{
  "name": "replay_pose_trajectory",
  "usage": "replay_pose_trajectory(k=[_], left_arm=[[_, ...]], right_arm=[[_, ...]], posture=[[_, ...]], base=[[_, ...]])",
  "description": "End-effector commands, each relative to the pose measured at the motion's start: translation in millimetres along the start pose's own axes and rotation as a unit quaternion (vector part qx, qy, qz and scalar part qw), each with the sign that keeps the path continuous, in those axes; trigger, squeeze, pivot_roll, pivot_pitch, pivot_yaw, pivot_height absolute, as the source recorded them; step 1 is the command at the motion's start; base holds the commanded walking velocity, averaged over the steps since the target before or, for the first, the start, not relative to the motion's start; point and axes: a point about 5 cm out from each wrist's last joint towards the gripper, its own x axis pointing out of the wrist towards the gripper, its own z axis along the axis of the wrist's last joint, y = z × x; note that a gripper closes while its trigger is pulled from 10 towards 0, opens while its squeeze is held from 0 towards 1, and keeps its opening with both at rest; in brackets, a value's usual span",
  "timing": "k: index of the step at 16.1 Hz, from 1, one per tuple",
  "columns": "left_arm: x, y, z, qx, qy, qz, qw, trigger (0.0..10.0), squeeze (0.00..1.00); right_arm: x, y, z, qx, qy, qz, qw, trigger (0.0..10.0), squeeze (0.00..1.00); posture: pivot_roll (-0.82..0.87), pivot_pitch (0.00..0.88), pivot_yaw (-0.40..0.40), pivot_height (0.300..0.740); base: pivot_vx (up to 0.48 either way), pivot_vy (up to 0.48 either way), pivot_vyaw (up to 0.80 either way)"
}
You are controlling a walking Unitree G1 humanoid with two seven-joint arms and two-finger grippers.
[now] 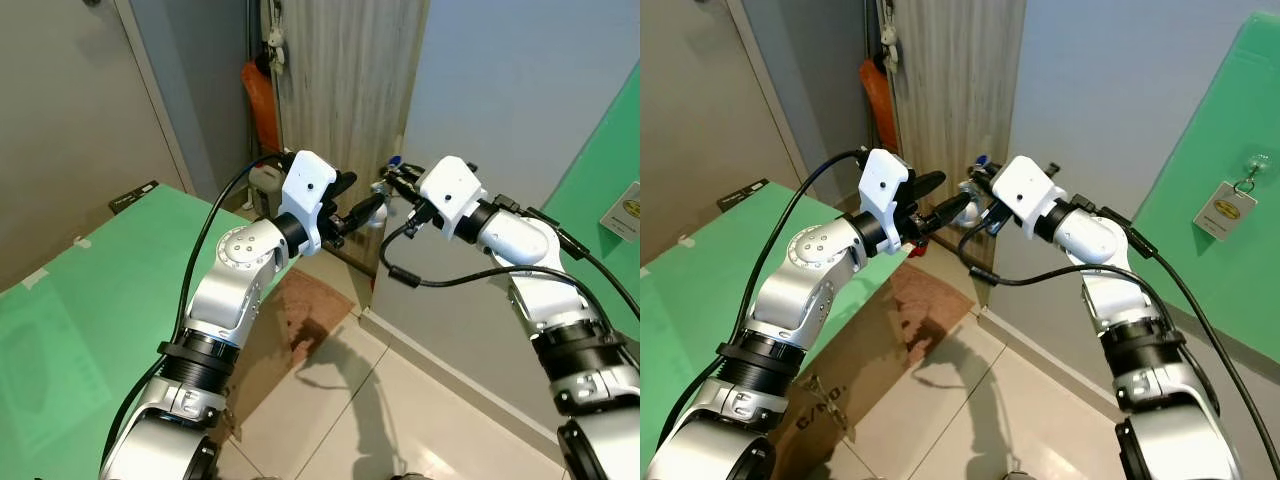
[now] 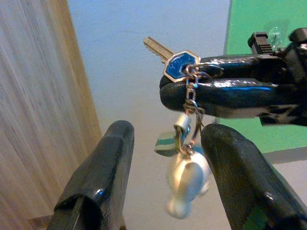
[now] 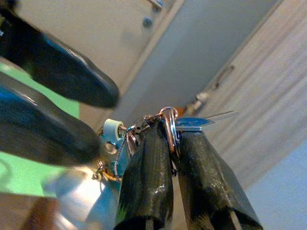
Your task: Hang keys on a hook
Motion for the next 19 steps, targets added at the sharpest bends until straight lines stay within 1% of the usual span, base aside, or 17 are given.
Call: replay_pose_trajectory(k=[1,4,5,8,9,10,13,16,19], left_arm=[[1.1,2.5,6,0.000,-0.012,-0.003,1.000,10.0,0.00],[1.0,1.0,7,-0.007,-0.018,-0.012,1.000,10.0,0.00],[1.3,0.9,8,-0.007,-0.019,-0.015,1.000,10.0,0.00],[0.8,-3.2,8,-0.002,-0.017,-0.029,0.999,10.0,0.00],[0.6,-3.5,7,-0.002,-0.015,-0.030,0.999,9.6,0.00],[0.3,-3.9,5,-0.003,-0.012,-0.032,0.999,9.9,0.00],[-1.2,-4.8,3,-0.001,-0.007,-0.034,0.999,10.0,0.00],[-1.9,-6.7,2,-0.001,-0.006,-0.039,0.999,10.0,0.00],[-1.7,-5.9,1,-0.002,-0.005,-0.040,0.999,10.0,0.00]], right_arm=[[0.2,3.5,3,0.017,-0.010,0.015,1.000,0.0,0.00],[-1.2,3.1,5,0.040,-0.019,0.028,0.999,0.0,0.00],[-1.5,2.4,5,0.041,-0.018,0.030,0.999,0.0,0.00],[-2.9,-1.0,0,0.032,-0.001,0.025,0.999,0.0,0.00],[-3.3,-2.2,-2,0.028,0.003,0.022,0.999,0.0,0.00],[-4.3,-6.1,-4,0.023,0.011,0.013,1.000,0.0,0.00],[-5.1,-10.9,-8,0.003,0.023,0.000,1.000,0.0,0.00],[-6.1,-13.6,-10,0.004,0.025,-0.010,1.000,0.0,0.00],[-5.9,-17.4,-5,0.017,0.008,-0.011,1.000,0.0,0.00]], posture=[[-0.06,0.000,0.076,0.740],[-0.06,0.000,0.077,0.740],[-0.06,0.000,0.077,0.740],[-0.06,0.000,0.078,0.740],[-0.06,0.000,0.077,0.740],[-0.06,0.000,0.077,0.740],[-0.06,0.000,0.077,0.740],[-0.05,0.000,0.076,0.740],[-0.05,0.000,0.079,0.740]], base=[[0.000,0.000,0.00],[0.000,0.000,0.00],[0.000,0.000,0.00],[0.000,0.000,0.00],[0.000,0.000,0.00],[0.000,0.000,0.00],[0.000,0.000,0.00],[0.000,0.000,0.00],[0.000,0.000,0.00]])
